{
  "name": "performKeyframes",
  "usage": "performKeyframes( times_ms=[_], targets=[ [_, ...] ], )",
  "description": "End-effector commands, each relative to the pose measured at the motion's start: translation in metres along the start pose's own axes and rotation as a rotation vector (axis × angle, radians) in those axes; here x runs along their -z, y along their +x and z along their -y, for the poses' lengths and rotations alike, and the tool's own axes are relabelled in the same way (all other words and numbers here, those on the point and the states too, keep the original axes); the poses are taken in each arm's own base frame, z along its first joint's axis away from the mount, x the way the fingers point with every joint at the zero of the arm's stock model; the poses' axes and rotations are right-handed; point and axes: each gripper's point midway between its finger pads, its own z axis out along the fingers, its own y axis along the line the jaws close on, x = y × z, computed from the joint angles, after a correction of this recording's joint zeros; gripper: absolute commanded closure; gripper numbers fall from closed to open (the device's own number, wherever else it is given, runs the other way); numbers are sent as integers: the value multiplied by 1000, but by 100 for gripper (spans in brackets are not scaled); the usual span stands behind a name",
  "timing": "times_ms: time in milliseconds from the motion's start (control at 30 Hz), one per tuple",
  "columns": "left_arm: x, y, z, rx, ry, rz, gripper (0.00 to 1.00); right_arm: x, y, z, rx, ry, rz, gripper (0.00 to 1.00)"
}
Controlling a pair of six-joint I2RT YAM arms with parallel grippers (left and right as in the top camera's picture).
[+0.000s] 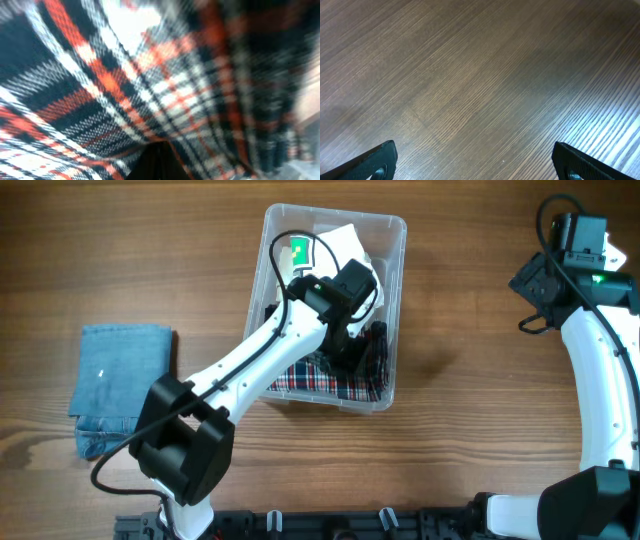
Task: Pack container
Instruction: 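Lower the plaid garment into the bin's lower part, then press the plaid garment down and tuck its edges with the left gripper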
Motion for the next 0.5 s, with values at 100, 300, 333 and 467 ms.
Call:
performKeyframes(
  times_ms=[100,300,333,467],
  targets=[
    [32,-28,19,-3,35,148,96,-5,2,3,-3,20,-3,0],
    [14,-33,27,-7,42,137,96,-5,2,3,-2,20,-3,0],
    [11,-32,28,-10,40,127,96,-5,2,3,-2,20,-3,0],
    [-4,-21,33,7,50,60,94,-5,2,3,-2,20,-3,0]
  ],
)
